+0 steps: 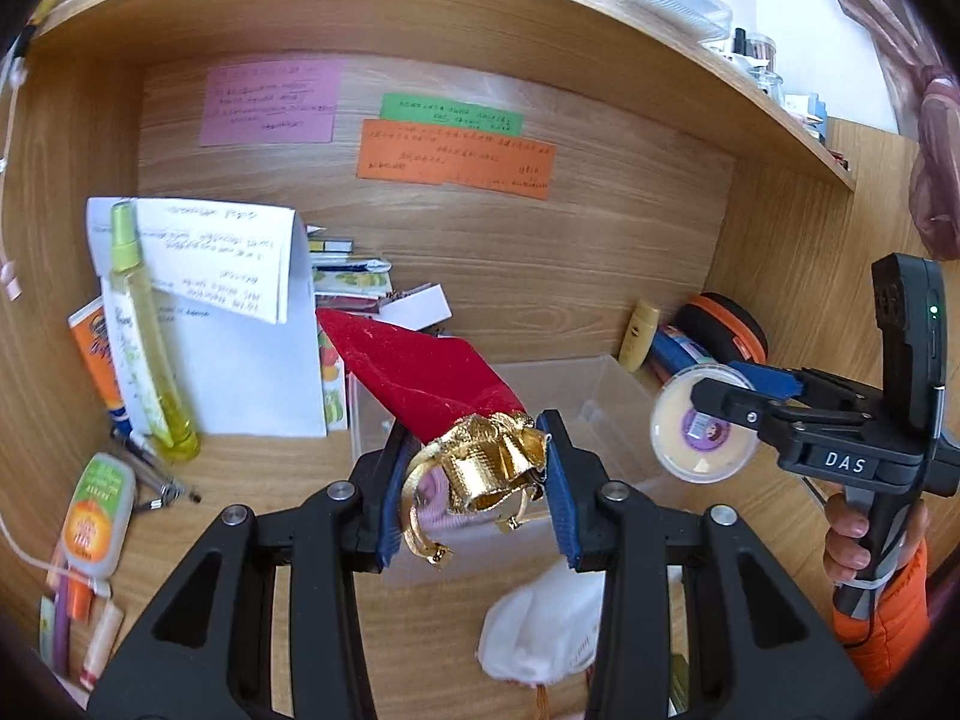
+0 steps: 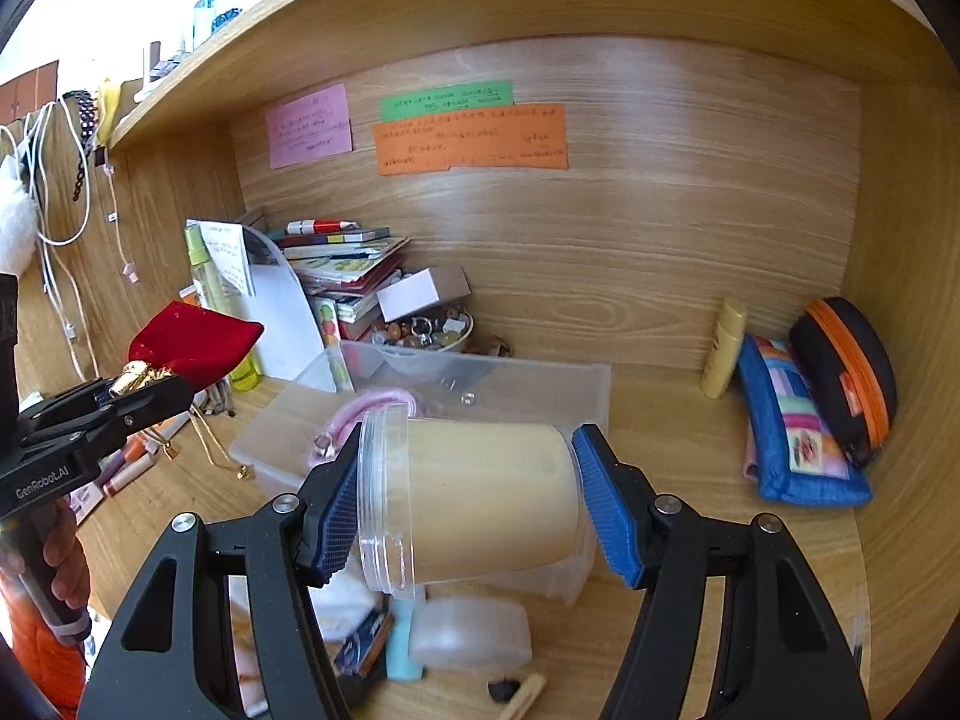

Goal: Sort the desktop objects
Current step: 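Lift and carry the red pouch and cream jar over the clear box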

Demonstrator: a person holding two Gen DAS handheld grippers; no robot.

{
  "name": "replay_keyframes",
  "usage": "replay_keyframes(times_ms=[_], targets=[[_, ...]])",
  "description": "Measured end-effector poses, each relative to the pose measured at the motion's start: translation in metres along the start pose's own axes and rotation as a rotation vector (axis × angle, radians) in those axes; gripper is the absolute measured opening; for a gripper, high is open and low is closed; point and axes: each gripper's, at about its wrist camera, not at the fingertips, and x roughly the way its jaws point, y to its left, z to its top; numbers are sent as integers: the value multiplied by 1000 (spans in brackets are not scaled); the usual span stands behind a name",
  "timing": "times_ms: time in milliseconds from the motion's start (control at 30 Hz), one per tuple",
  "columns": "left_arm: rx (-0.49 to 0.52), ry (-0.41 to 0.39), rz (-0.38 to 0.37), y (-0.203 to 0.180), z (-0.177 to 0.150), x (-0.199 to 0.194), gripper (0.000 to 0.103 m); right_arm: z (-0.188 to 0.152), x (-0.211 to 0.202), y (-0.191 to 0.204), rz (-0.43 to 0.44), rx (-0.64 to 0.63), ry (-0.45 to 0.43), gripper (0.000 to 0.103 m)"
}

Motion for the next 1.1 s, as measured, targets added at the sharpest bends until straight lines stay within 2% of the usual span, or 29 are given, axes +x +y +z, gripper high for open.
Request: replay_keyframes(times_ms=[267, 767, 1100], targets=[[6, 26, -24, 1, 13, 36, 39, 14, 36, -2, 2, -5, 43, 62], [4, 148, -64, 3, -12, 93, 39, -8, 77, -13, 13, 12, 142, 62], [31, 202, -14, 2, -25, 107, 39, -18, 91, -10, -34, -12, 177, 62]])
